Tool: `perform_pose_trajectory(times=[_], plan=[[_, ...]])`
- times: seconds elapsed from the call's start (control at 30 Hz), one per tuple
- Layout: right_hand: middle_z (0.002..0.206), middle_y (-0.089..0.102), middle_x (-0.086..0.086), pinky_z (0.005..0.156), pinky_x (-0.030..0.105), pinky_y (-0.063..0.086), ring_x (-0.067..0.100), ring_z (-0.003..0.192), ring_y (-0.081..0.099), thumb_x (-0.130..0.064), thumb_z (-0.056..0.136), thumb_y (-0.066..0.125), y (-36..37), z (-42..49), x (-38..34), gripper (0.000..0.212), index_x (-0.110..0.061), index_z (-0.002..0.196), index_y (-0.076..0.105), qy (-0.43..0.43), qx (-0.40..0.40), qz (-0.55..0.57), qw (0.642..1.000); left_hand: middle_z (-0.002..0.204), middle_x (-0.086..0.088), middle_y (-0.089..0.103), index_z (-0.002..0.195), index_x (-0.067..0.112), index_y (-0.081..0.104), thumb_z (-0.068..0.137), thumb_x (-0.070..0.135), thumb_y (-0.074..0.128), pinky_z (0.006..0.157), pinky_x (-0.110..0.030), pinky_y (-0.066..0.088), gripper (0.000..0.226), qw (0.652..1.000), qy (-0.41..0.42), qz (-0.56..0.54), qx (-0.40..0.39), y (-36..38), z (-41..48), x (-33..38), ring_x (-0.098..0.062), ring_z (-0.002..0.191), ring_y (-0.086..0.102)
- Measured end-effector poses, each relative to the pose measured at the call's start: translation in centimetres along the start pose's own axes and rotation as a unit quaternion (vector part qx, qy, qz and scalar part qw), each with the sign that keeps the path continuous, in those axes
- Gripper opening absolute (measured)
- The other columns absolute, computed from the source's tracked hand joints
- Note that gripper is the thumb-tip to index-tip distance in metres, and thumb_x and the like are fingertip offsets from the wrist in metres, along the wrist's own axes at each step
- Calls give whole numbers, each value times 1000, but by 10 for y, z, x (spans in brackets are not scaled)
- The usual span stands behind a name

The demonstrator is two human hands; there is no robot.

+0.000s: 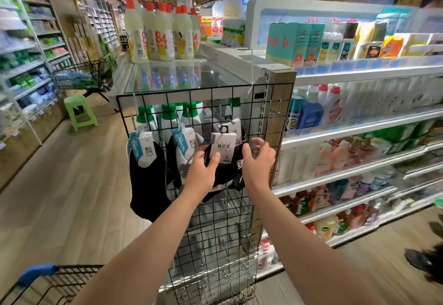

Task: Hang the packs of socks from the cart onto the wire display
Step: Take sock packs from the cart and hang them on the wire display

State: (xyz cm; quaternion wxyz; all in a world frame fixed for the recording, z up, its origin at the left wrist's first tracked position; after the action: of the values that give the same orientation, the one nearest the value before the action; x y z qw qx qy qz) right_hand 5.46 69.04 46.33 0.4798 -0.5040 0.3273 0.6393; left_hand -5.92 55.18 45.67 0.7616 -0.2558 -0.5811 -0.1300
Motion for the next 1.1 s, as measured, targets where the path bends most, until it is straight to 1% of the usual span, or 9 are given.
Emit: perform_pose_trajectory(times=[0.1,0.2,0.37,0.47,0.57,0.7,0.87,1.0,1.1], plan=[[117,62,0,96,38,54,17,109,63,-38,97,60,13,-18,3,27,-26,121,61,24,-114,76,990,106,24,60,122,26,56,102,30,56,78,-2,40,20,1000,15,-1,-12,2,-5,5,12,99,56],[118,70,-4,99,42,55,13,110,67,-35,97,60,25,-26,2,33,-27,129,61,46,-192,81,977,114,20,62,129,25,54,102,31,56,80,-4,40,28,999,25,-3,-28,4,-7,7,9,105,56],[111,71,0,91,47,59,18,102,69,-21,100,57,17,-23,-8,22,-20,121,64,28,-147,94,984,121,13,62,133,23,56,102,35,54,82,-5,40,33,999,30,-3,-20,3,-7,12,9,105,56],[111,70,3,86,47,61,20,101,69,-21,100,56,1,-17,-1,21,-19,120,62,49,-64,134,988,137,5,58,141,19,53,102,37,53,102,-18,39,43,1000,28,7,-10,-1,-3,12,-6,122,55],[112,71,1,85,45,61,19,101,70,-23,100,56,-6,-9,3,21,-23,120,62,41,-56,122,990,152,3,46,149,13,45,103,33,52,111,-19,28,51,999,26,27,-21,0,-3,14,-10,138,42],[108,73,-5,83,38,61,14,97,71,-25,98,58,-6,1,-6,20,-25,116,66,26,-76,58,995,153,5,43,150,18,44,104,33,48,107,-17,23,48,998,28,45,-33,5,-3,17,-8,140,36],[108,77,2,80,42,63,21,89,76,-15,92,59,6,4,3,24,-21,112,72,111,-206,42,971,146,8,50,148,19,47,105,28,46,104,-18,27,43,999,22,36,-24,5,-1,16,-3,129,41],[117,72,-6,94,46,57,16,110,68,-36,93,56,-3,2,13,36,-25,125,65,40,-119,37,991,149,9,48,147,23,48,106,31,44,106,-20,28,42,999,23,34,-24,7,-1,15,-3,134,40],[119,70,-8,96,47,56,15,112,66,-35,94,55,2,6,11,35,-30,128,62,22,-112,36,993,147,7,48,150,23,44,107,35,41,101,-18,28,45,999,10,34,-32,11,-3,18,2,124,38]])
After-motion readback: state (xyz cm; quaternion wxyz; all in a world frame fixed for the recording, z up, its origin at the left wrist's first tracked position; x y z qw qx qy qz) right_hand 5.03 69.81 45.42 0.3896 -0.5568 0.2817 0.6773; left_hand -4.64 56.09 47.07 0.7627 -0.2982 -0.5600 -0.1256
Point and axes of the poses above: each hand's wrist, its own z-axis towards the middle knuckle, its own y-axis out of the palm, x = y × z, the point moved 7 cm from there along z, towards the middle knuckle
